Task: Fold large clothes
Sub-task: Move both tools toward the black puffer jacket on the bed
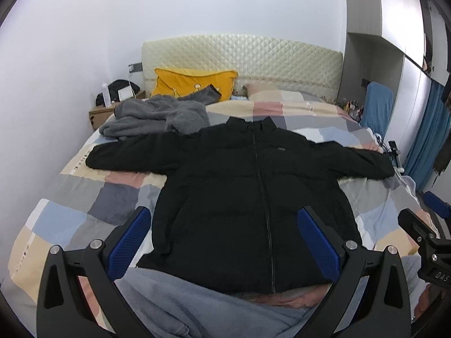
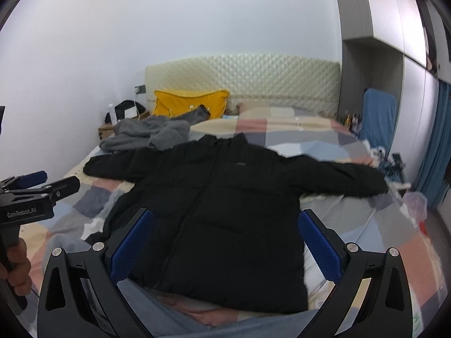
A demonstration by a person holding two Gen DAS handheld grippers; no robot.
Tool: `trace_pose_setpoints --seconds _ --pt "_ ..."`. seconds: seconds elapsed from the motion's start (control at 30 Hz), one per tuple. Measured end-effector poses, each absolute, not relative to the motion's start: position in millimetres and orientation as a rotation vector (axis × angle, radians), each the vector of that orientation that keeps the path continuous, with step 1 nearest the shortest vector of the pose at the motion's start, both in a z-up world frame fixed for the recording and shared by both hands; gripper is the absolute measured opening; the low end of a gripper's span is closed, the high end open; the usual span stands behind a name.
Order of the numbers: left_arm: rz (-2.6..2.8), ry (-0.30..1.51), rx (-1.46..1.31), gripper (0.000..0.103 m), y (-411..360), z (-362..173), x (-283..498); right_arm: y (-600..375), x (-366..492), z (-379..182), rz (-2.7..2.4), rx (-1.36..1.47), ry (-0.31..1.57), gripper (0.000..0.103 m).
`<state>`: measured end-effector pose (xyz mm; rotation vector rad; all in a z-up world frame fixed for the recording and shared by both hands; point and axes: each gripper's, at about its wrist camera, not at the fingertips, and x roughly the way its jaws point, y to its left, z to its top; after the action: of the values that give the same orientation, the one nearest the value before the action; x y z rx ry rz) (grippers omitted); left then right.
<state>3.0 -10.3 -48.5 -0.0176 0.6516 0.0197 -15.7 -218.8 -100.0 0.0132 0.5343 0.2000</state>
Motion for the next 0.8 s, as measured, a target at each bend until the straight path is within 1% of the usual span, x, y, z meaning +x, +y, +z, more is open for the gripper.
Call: trace_pose_setpoints --seconds 0.8 --pt "0.033 0.664 -0.073 0.103 1.8 -49.6 -4.7 -222.3 -19.9 -91.9 0.165 0.011 0.523 0.103"
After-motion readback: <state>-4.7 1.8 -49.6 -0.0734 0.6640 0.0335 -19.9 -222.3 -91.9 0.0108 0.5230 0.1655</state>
